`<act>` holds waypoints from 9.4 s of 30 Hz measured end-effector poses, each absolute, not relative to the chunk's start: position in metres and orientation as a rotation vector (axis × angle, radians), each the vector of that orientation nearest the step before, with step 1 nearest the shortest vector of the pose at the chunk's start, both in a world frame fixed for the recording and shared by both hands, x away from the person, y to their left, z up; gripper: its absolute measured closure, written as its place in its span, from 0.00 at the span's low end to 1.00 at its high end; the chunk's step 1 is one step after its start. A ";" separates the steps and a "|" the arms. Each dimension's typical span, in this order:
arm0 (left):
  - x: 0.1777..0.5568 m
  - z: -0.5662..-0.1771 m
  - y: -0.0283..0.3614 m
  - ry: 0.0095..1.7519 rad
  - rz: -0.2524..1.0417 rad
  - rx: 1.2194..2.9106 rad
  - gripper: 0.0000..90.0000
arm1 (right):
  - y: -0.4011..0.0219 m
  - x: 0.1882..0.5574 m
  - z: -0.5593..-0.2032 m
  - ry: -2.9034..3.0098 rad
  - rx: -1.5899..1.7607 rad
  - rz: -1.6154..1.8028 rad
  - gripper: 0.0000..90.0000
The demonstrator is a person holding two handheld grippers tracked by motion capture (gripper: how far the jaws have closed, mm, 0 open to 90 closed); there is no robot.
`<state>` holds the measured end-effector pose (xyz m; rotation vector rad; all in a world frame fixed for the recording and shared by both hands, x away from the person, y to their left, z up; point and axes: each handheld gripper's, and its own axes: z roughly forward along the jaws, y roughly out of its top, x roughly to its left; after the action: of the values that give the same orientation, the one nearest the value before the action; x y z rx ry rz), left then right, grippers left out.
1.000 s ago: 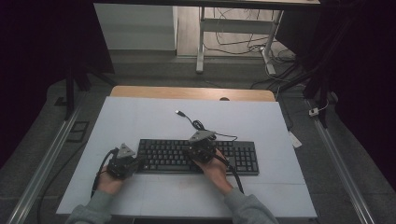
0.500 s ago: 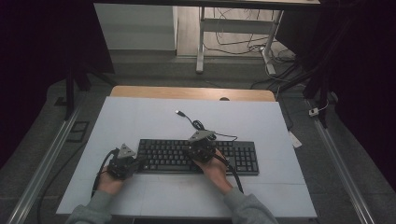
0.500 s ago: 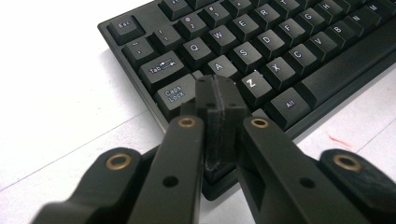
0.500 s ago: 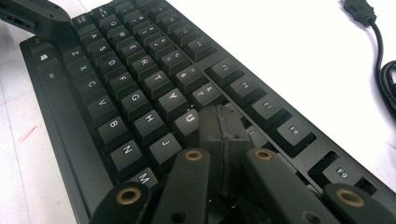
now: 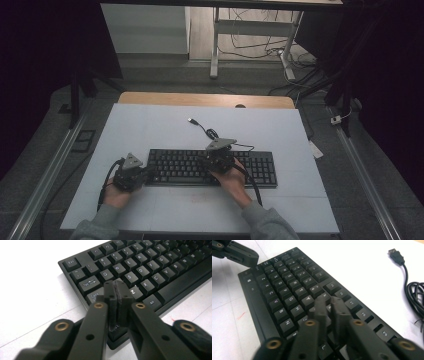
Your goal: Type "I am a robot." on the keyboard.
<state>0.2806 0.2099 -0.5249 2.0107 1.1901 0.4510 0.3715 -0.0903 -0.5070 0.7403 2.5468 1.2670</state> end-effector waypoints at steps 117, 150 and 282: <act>0.302 -0.512 0.130 0.836 0.200 2.280 0.99 | -0.190 0.347 -0.497 2.462 0.801 1.352 0.52; 0.297 -0.486 0.172 0.957 0.276 2.067 0.40 | -0.193 0.349 -0.497 2.458 0.803 1.332 0.51; 0.304 -0.493 0.183 1.062 0.304 2.057 0.36 | -0.175 0.343 -0.495 2.529 0.766 1.379 0.82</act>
<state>0.3044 0.1828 -0.4927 2.0569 1.0618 0.3038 0.3429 -0.1751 -0.4948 0.7657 2.5290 1.3788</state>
